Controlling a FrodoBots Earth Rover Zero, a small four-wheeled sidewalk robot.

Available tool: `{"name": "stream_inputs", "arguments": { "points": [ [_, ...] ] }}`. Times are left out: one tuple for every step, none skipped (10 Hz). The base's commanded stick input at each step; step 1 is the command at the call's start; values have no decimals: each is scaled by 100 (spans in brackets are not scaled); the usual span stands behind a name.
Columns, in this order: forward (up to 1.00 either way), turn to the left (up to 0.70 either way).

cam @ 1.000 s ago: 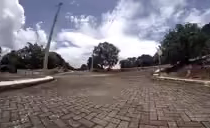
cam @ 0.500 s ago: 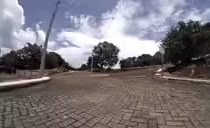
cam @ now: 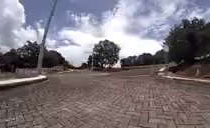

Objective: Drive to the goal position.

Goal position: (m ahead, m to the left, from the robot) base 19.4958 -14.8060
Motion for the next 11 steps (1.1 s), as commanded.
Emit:
{"name": "stream_inputs", "arguments": {
  "points": [
    [100, 0],
    [100, 0],
    [100, 0],
    [100, 0],
    [100, 0],
    [100, 0],
    [100, 0],
    [100, 0],
    [100, 0],
    [100, 0],
    [100, 0]
  ]
}}
